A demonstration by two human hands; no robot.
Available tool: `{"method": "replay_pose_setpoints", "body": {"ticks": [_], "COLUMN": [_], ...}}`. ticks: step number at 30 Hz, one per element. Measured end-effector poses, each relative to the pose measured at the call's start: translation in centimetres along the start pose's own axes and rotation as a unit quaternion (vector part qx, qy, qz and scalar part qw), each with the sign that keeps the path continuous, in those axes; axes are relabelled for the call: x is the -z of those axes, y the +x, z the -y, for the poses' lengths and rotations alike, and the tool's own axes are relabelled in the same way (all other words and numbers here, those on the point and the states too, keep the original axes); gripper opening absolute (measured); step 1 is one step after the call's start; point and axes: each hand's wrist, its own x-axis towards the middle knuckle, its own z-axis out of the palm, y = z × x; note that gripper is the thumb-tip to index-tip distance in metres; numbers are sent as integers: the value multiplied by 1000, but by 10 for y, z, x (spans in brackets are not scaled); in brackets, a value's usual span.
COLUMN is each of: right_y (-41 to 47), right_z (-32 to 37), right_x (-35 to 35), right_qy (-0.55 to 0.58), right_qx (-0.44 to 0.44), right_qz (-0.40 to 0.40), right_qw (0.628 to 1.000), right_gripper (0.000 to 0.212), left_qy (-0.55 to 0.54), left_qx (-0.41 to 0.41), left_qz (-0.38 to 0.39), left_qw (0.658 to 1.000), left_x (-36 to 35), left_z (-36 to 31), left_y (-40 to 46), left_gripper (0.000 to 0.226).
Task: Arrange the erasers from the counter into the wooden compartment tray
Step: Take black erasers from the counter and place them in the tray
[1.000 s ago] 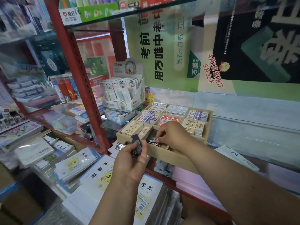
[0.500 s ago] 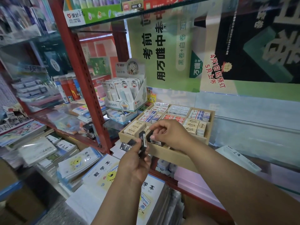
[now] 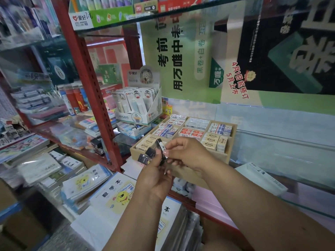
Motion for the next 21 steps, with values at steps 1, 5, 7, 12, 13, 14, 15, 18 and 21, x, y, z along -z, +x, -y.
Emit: {"method": "replay_pose_setpoints", "body": {"ticks": [1, 5, 7, 12, 13, 14, 15, 18, 21], "right_y": [0, 10, 15, 27, 30, 32, 35, 40, 43], "right_z": [2, 5, 5, 0, -1, -2, -3, -6, -8], "right_x": [2, 22, 31, 25, 23, 21, 20, 14, 10], "right_qy": [9, -63, -145, -318, -343, -357, -363, -368, -384], "right_qx": [2, 56, 66, 41, 34, 27, 23, 21, 17], "right_qz": [-4, -62, -84, -27, -17, -9, -4, 6, 5], "right_qw": [1000, 995, 984, 947, 939, 934, 932, 929, 923], "right_gripper": [13, 16, 12, 4, 4, 4, 3, 2, 0], "left_qy": [-2, -6, -27, -53, -52, -52, -54, -54, -48], "left_qx": [1, 0, 0, -4, -1, 1, 2, 0, 4], "left_qz": [-1, -49, -81, -103, -103, -101, -101, -101, -102], "left_qw": [1000, 999, 996, 993, 993, 993, 993, 993, 994], "left_x": [0, 8, 16, 23, 23, 23, 24, 25, 27], "left_z": [0, -5, -10, -13, -12, -12, -12, -13, -12], "left_y": [1, 11, 16, 17, 18, 19, 19, 20, 20], "left_gripper": [18, 13, 9, 10, 10, 10, 11, 13, 15]}}
